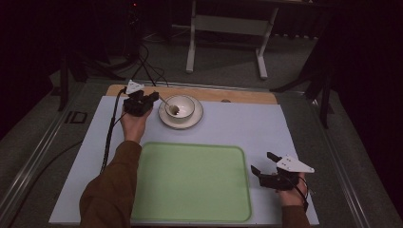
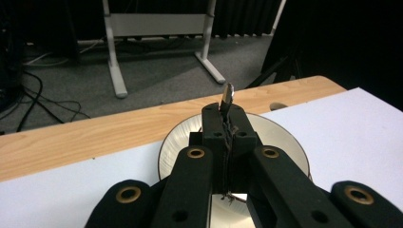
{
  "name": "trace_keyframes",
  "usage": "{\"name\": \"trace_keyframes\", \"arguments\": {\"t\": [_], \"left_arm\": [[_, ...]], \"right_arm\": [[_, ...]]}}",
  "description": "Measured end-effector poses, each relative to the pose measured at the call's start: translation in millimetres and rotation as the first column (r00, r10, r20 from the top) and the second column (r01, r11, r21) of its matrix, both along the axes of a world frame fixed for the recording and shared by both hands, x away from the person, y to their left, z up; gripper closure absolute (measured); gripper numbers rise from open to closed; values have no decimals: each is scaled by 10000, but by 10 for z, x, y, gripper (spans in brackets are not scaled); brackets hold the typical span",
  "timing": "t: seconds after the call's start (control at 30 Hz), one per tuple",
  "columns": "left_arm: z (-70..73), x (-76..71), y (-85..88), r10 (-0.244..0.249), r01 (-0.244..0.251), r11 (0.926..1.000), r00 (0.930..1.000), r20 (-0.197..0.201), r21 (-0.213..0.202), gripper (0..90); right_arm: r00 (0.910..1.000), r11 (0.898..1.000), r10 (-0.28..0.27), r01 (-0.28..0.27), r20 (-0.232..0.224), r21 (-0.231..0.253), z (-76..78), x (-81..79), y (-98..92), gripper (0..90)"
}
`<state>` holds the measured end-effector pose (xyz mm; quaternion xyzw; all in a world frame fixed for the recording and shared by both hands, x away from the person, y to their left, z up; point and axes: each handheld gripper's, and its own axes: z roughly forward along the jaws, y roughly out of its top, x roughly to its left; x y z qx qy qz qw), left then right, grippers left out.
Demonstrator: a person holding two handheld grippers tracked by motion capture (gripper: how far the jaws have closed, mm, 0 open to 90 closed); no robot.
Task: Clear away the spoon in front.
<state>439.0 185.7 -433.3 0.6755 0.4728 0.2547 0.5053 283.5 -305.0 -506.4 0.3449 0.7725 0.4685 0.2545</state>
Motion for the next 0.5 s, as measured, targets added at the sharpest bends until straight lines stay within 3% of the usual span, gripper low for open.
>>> {"name": "trace_keyframes", "arguments": {"t": [0.23, 0.5], "left_arm": [[163, -99, 68, 35, -22, 9996, 9990, 445, -278, 897], [354, -275, 145, -239, 258, 9995, 9954, 932, -195, 897]], "right_arm": [[10000, 10000, -71, 71, 18, 48, 6, -9, -3, 165], [9999, 9999, -110, 109, 110, 59, 11, -15, -7, 165]]}}
